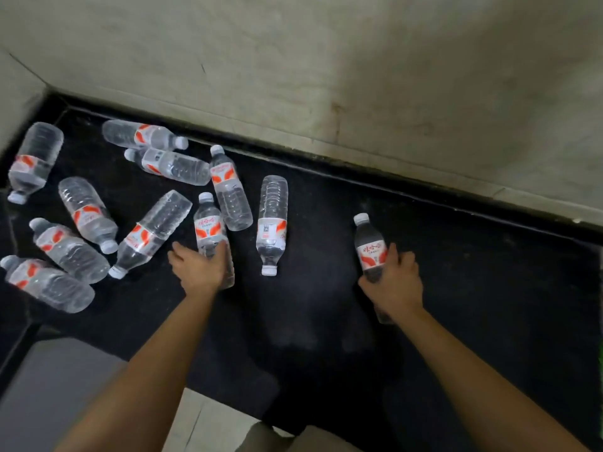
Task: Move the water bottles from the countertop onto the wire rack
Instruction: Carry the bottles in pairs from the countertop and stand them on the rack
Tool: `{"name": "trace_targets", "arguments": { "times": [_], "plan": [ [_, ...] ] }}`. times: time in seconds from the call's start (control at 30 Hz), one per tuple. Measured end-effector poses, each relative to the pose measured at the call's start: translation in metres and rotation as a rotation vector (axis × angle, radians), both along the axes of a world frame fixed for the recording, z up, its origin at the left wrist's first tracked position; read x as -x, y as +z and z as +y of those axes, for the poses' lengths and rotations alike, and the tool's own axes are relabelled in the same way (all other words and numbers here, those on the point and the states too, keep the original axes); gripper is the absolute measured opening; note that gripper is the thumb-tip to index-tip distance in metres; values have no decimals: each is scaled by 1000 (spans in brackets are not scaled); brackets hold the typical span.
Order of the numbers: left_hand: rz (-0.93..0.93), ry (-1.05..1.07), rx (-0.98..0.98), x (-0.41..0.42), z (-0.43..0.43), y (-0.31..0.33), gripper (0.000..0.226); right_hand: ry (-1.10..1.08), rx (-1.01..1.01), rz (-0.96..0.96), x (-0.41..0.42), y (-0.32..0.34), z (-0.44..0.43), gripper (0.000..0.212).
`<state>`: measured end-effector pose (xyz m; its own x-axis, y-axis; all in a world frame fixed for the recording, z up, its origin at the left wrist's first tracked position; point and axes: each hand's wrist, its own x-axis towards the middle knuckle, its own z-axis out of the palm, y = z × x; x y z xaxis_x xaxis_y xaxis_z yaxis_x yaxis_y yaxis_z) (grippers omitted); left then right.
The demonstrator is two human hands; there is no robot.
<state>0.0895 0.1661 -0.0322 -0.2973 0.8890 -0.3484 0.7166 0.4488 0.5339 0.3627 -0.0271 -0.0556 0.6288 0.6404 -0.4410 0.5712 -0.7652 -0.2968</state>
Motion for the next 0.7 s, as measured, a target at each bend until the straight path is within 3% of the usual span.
{"name": "trace_targets", "arguments": {
  "times": [0.13,0.3,0.53,0.7],
  "plan": [
    [-38,110,81,-2,19,-22,118,72,21,100,14,-6,10,88],
    [-105,44,120,4,16,-40,88,89,-31,143,51,-8,2,86],
    [-137,-62,224,33,-43,-24,65,-45,-6,210,80,8,5,88],
    [-351,27,399,58,-69,-18,69,-195,-101,260,99,20,-5,82]
  ]
}}
